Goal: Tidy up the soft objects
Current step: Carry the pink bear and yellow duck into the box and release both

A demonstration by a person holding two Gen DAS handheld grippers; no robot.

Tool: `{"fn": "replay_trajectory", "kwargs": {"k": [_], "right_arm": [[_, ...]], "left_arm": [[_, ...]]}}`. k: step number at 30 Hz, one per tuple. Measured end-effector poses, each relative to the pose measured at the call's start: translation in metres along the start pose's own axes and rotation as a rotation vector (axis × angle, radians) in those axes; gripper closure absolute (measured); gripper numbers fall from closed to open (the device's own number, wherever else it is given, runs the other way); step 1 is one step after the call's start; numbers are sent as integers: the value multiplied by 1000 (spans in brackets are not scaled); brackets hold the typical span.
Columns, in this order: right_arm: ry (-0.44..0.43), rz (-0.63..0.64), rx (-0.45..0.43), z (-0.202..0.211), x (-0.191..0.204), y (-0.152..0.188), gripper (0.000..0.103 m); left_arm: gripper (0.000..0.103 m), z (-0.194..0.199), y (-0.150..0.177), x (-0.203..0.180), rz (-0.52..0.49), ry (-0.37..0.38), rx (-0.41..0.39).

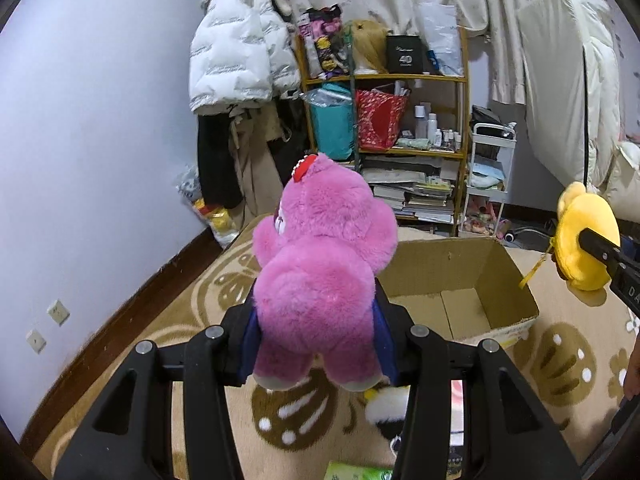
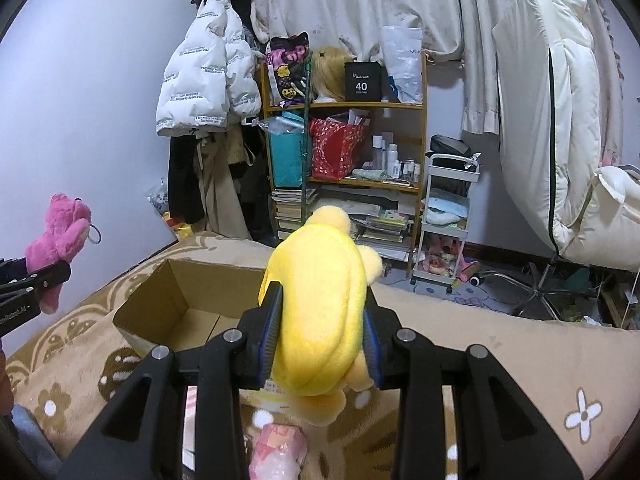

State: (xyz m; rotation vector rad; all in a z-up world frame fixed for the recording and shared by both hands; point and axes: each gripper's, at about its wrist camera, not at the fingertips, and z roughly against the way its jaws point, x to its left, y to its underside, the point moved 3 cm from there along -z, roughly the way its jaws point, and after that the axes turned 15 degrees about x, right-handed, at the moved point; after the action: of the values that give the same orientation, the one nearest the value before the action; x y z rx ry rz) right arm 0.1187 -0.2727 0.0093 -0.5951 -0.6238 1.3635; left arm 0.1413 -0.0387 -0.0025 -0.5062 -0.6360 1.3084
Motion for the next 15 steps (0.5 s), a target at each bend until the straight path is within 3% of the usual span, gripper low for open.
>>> {"fn": "replay_trajectory", "kwargs": {"k": [15], "right_arm": [[-72,-2,13,-37,3,-13,65]], "left_arm": [[56,-36,-9,-16,-62,30,2]]}}
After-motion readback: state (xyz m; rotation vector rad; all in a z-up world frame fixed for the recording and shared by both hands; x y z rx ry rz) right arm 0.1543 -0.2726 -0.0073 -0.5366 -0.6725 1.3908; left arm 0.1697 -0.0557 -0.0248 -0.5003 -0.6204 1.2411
